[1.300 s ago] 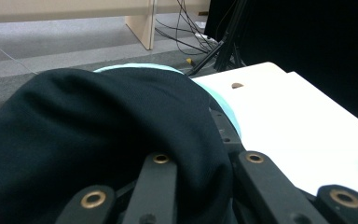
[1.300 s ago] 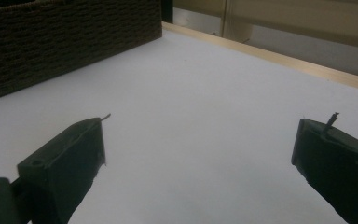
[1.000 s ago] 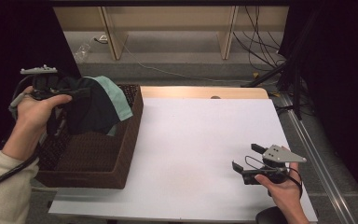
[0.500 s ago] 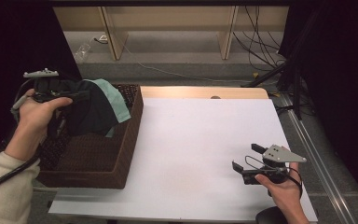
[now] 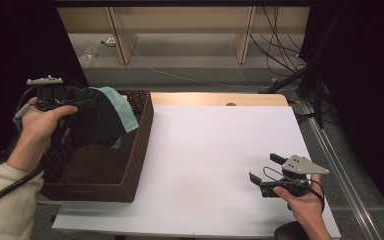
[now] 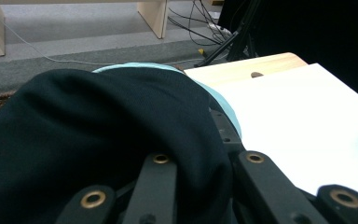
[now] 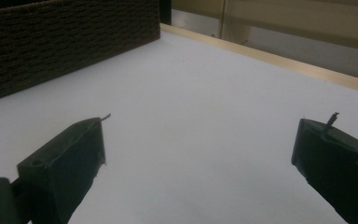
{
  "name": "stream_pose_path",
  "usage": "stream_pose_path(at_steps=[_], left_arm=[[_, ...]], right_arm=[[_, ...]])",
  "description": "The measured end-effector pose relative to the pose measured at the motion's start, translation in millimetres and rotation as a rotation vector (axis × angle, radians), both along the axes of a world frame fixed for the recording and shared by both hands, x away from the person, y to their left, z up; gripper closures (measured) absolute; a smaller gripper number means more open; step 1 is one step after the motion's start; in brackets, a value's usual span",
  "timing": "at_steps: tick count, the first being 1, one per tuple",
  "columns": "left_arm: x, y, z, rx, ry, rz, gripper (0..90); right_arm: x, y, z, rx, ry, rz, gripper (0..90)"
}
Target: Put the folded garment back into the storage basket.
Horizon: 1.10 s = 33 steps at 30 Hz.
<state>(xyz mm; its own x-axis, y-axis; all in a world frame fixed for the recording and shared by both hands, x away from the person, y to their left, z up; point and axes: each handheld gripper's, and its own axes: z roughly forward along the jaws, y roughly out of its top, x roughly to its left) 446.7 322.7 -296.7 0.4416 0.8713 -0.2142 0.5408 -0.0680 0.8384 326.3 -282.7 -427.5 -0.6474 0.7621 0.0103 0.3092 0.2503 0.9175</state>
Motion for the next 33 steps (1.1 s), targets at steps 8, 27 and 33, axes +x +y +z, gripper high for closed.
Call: stream_pose_path(at_steps=[8,27,33], left_arm=[[1.5,0.9,-0.7,0.005,-0.002,0.007,81.2],[1.9,8.7,-3.8,0.026,0.004,0.027,81.2],[2.1,10.2,-9.7,0.03,0.012,0.025,81.2]], right_arm=[[0.0,-0.3,0.1,0.001,-0.001,-0.003,3.3],[0.3,0.0,-0.1,0.001,0.001,-0.004,3.4],[0.1,-0.1,0.1,0.001,-0.001,-0.003,3.3]])
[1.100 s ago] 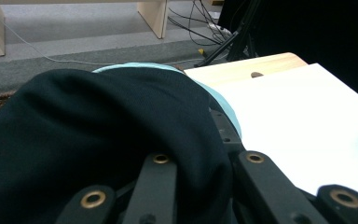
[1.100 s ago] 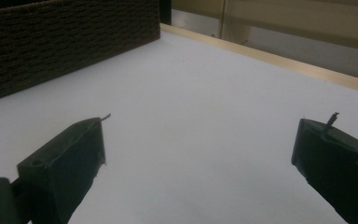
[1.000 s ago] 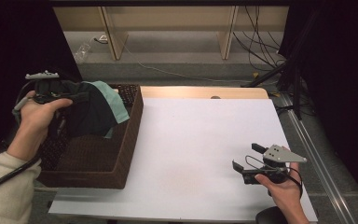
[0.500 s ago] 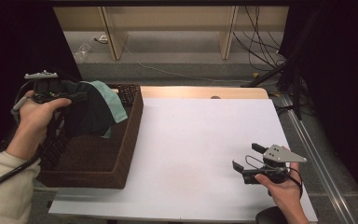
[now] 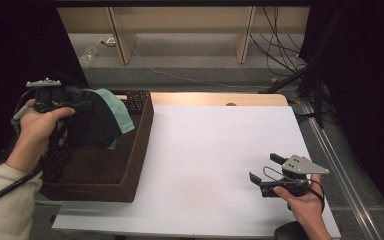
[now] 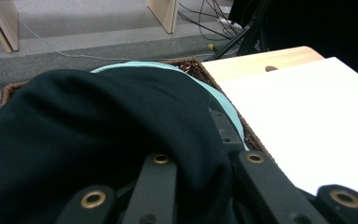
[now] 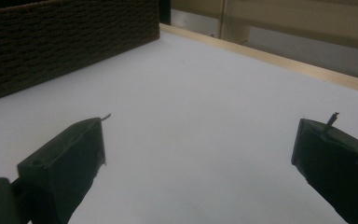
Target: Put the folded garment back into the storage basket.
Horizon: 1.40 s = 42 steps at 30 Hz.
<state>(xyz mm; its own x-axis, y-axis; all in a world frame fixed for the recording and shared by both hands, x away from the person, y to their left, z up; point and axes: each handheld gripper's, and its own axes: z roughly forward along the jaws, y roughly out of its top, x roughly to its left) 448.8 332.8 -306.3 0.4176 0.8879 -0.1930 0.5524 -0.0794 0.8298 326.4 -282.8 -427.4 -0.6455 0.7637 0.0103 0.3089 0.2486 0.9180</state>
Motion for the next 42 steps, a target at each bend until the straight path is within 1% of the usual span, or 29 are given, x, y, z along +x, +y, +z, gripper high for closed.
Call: stream_pose_path(at_steps=[4,9,17,22,27,29,31,35,38,42], left_arm=[[0.5,0.5,-3.1,0.008,0.002,-0.007,81.2],[1.4,0.6,-6.1,0.018,-0.002,-0.034,81.2],[3.1,-0.9,-10.2,0.03,0.006,-0.038,81.2],[4.9,-2.8,-13.1,0.032,0.005,-0.054,81.2],[6.9,-6.2,-18.8,0.028,0.006,-0.072,81.1],[7.6,-7.4,-22.3,0.02,0.006,-0.076,81.1],[8.2,-8.2,-24.7,0.021,0.009,-0.082,81.1],[8.5,-10.8,-29.4,0.037,0.016,-0.098,81.1],[8.5,-12.4,-33.0,0.032,0.019,-0.106,81.1],[8.4,-14.5,-37.8,0.041,0.027,-0.117,81.1]], right_arm=[[0.1,0.2,0.0,0.0,0.0,0.0,3.3],[0.1,0.2,0.0,0.0,0.0,0.0,3.4],[0.0,0.2,0.0,-0.001,0.002,-0.001,3.4],[0.2,0.2,-0.2,0.0,0.002,-0.002,3.4],[0.5,0.1,-0.4,-0.002,0.002,-0.002,3.4],[0.4,-0.1,-0.3,-0.002,0.003,-0.002,3.3],[0.3,-0.1,-0.3,-0.002,0.003,-0.002,3.4],[0.7,0.0,-0.6,-0.001,0.003,-0.003,3.4],[0.6,0.1,-0.5,-0.001,0.002,-0.002,3.4],[0.8,0.1,-0.7,-0.001,0.002,-0.002,3.4]])
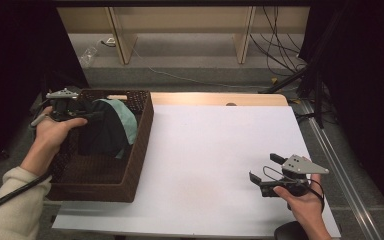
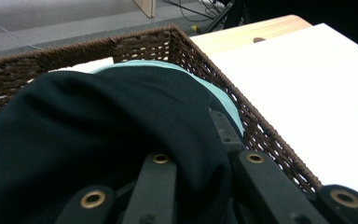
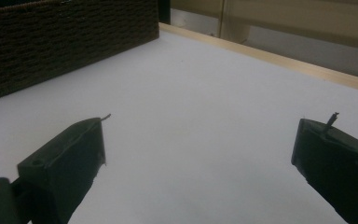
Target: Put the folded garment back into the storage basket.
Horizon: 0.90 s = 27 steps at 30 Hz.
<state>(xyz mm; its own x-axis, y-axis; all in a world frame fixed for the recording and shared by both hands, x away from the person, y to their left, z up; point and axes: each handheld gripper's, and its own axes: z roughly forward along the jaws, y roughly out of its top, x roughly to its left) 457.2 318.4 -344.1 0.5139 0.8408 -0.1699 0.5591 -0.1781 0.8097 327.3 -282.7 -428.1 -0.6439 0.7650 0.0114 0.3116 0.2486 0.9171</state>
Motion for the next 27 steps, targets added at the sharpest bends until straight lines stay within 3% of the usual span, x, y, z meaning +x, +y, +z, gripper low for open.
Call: stream_pose_path(at_steps=[27], left_arm=[[6.6,-10.4,-22.2,0.003,0.026,-0.035,81.0]], right_arm=[[-0.2,-0.3,0.1,-0.003,0.001,-0.001,3.4]])
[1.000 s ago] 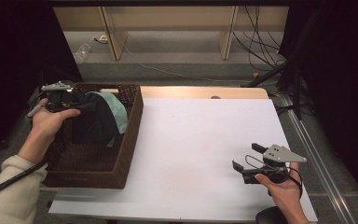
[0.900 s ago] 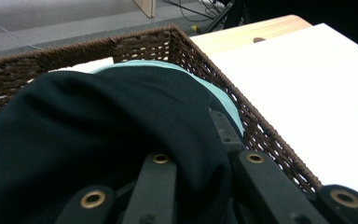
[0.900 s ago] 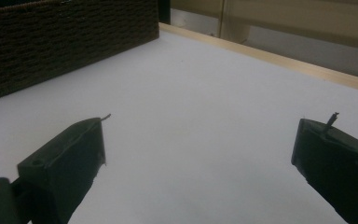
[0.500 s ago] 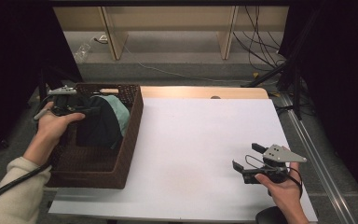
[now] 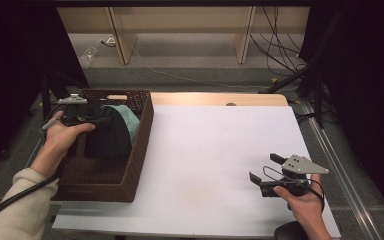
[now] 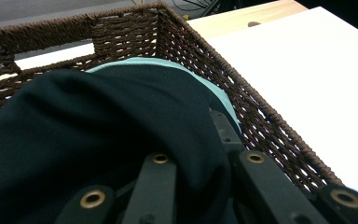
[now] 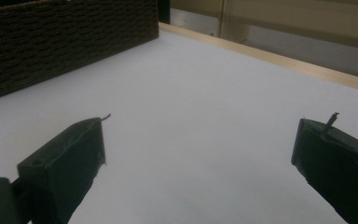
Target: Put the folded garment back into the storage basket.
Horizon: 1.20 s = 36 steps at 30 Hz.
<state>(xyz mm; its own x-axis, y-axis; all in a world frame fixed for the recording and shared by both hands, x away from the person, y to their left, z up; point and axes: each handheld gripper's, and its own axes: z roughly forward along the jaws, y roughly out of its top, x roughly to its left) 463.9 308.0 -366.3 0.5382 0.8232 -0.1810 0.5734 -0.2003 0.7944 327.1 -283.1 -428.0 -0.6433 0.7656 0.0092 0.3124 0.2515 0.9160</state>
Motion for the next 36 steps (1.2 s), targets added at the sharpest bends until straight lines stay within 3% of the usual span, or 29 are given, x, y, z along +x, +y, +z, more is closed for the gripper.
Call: stream_pose_path(at_steps=[18,22,25,27,30,33,36], left_arm=[[12.4,3.4,-16.1,-0.032,0.006,-0.016,80.6],[19.1,6.1,-28.6,-0.038,0.045,-0.003,80.2],[24.0,7.2,-39.1,-0.041,0.103,0.036,78.2],[26.3,6.5,-43.7,-0.013,0.149,0.092,75.4],[28.3,4.4,-43.6,0.019,0.193,0.125,69.2],[28.5,1.9,-42.3,0.081,0.218,0.155,63.8],[26.2,2.5,-42.3,0.105,0.24,0.206,60.9]], right_arm=[[0.1,-0.1,-0.2,0.001,-0.001,0.001,3.4],[-0.2,-0.1,0.1,-0.002,0.0,0.001,3.4],[-0.4,-0.3,0.1,-0.002,0.0,0.001,3.4],[-0.2,-0.3,-0.1,-0.001,0.001,0.0,3.4],[0.2,-0.2,-0.5,-0.001,0.003,0.003,3.4],[0.1,-0.1,-0.5,-0.002,0.004,0.004,3.3],[-0.3,-0.1,-0.4,-0.003,0.003,0.003,3.3]])
